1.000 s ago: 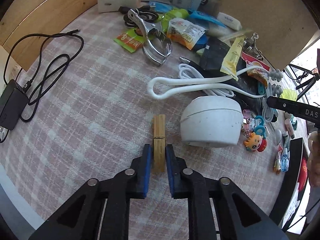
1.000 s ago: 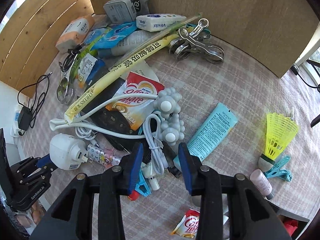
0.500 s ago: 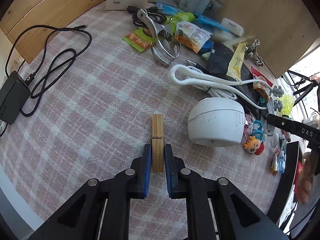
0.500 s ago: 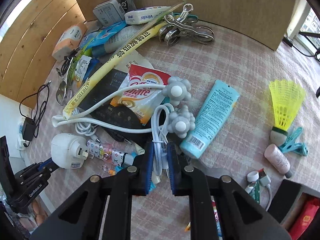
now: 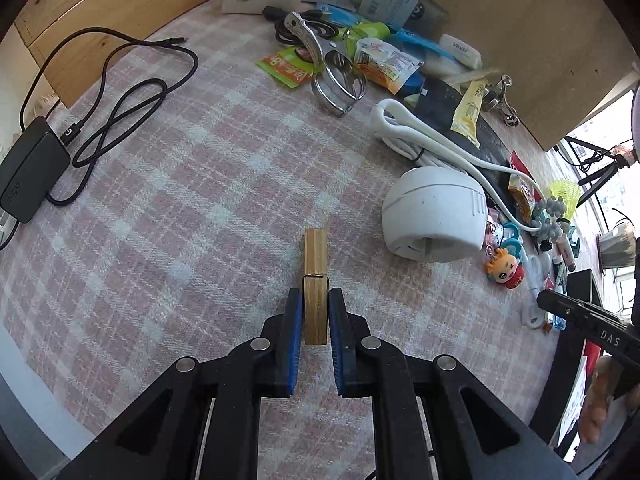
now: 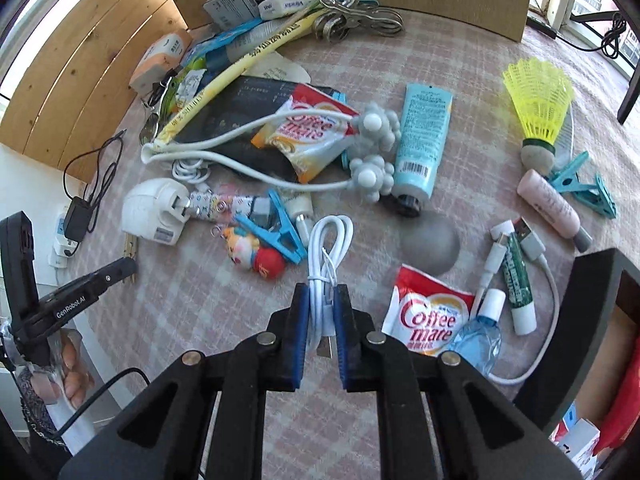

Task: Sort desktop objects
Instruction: 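Grasp the wooden clothespin with the left tool while the right grasps the white cable, then carry the clothespin and cable into the tray and open both tools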

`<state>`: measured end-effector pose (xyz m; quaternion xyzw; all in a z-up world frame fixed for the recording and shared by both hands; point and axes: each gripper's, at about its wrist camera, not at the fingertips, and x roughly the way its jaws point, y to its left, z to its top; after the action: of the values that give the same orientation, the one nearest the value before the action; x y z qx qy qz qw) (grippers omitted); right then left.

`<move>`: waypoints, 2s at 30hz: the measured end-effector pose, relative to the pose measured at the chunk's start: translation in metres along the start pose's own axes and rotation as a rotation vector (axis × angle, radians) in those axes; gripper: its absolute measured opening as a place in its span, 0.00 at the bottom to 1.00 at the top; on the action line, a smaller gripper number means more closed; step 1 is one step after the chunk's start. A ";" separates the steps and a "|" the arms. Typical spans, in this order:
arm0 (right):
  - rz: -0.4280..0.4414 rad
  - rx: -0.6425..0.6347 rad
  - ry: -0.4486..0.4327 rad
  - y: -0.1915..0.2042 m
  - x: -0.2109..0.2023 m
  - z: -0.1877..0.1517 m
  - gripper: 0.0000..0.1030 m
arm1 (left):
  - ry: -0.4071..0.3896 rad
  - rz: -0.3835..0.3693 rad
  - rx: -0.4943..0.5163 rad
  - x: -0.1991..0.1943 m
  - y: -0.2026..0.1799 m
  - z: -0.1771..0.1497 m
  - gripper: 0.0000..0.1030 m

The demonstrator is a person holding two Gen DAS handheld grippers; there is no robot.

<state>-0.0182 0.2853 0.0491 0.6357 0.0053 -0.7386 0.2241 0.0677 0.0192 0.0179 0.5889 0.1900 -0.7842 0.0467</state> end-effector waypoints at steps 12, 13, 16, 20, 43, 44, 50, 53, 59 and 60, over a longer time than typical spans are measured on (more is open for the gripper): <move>-0.051 0.037 -0.002 0.009 0.010 -0.010 0.14 | -0.009 0.005 0.032 -0.002 -0.001 0.000 0.11; -0.065 0.029 -0.014 0.011 0.007 -0.012 0.14 | -0.008 -0.003 0.034 -0.004 -0.002 -0.001 0.11; -0.057 0.034 -0.046 0.014 -0.007 -0.024 0.14 | -0.019 -0.019 0.059 -0.006 -0.017 0.001 0.11; -0.055 0.066 -0.112 0.005 -0.039 -0.045 0.14 | -0.035 -0.059 0.105 -0.021 -0.040 -0.002 0.11; -0.303 0.541 -0.318 -0.176 -0.183 -0.250 0.14 | 0.080 -0.280 0.724 -0.040 -0.309 -0.136 0.11; -0.310 0.551 -0.320 -0.180 -0.186 -0.257 0.14 | 0.087 -0.284 0.743 -0.041 -0.315 -0.145 0.11; -0.323 0.599 -0.326 -0.198 -0.194 -0.288 0.14 | 0.120 -0.299 0.819 -0.038 -0.343 -0.182 0.12; -0.322 0.611 -0.327 -0.203 -0.197 -0.297 0.14 | 0.115 -0.294 0.838 -0.039 -0.350 -0.191 0.12; -0.324 0.614 -0.332 -0.202 -0.200 -0.301 0.23 | 0.106 -0.295 0.854 -0.042 -0.356 -0.195 0.14; -0.324 0.616 -0.341 -0.202 -0.202 -0.301 0.31 | 0.094 -0.285 0.855 -0.044 -0.356 -0.195 0.16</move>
<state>0.2144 0.6205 0.1252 0.5322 -0.1537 -0.8267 -0.0990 0.1517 0.4102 0.0998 0.5583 -0.0700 -0.7633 -0.3176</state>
